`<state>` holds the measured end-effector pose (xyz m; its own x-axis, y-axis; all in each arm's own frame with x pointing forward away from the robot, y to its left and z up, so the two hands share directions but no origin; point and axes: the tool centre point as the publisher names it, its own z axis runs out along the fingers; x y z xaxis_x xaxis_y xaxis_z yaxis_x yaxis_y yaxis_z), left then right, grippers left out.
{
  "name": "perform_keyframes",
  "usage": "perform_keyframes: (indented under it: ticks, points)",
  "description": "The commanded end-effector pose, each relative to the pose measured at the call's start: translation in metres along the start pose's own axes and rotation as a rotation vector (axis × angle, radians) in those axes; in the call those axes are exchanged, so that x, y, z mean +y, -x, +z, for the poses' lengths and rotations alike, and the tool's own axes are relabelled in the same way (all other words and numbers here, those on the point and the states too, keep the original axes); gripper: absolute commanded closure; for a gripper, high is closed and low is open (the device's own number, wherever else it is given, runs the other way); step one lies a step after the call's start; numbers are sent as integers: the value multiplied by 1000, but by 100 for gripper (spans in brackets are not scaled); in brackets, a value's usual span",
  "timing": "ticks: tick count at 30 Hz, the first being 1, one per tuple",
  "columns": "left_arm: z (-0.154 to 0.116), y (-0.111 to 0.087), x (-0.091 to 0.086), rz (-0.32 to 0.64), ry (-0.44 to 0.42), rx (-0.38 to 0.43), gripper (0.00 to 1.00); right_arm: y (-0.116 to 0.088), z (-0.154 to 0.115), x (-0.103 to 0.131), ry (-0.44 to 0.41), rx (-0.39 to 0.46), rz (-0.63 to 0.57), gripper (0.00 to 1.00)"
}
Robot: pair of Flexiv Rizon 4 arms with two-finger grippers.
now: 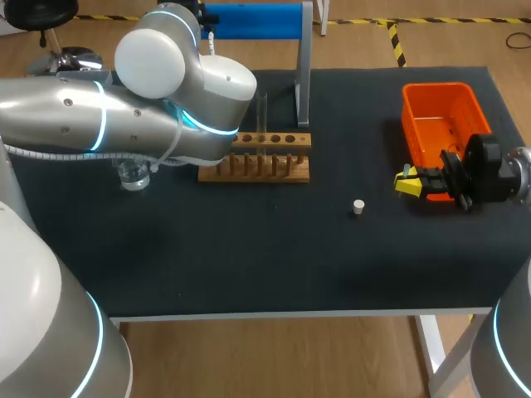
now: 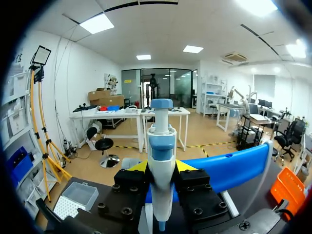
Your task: Invert the test tube, pick up the pipette, mount the tip to pipette, aspirate from beaker and dispense into the tube, eject the tip, return the pipette, and cap with the stopper.
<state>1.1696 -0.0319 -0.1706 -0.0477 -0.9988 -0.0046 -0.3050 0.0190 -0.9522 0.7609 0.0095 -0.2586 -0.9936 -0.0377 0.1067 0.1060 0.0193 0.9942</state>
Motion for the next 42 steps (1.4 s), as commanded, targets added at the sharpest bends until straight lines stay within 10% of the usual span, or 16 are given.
perform_keyframes:
  ticks: [1, 23, 30, 42]
  points:
    - [-14, -1, -7, 20, 25, 22, 100, -1, -1, 0, 0, 1, -1, 100]
    - [-145, -13, -15, 102, 20, 379, 100, -1, -1, 0, 0, 1, -1, 100]
    - [-189, -25, -16, 137, 11, 668, 100, -1, -1, 0, 0, 1, -1, 100]
    - [-189, -25, -16, 137, 11, 668, 100, -1, -1, 0, 0, 1, -1, 100]
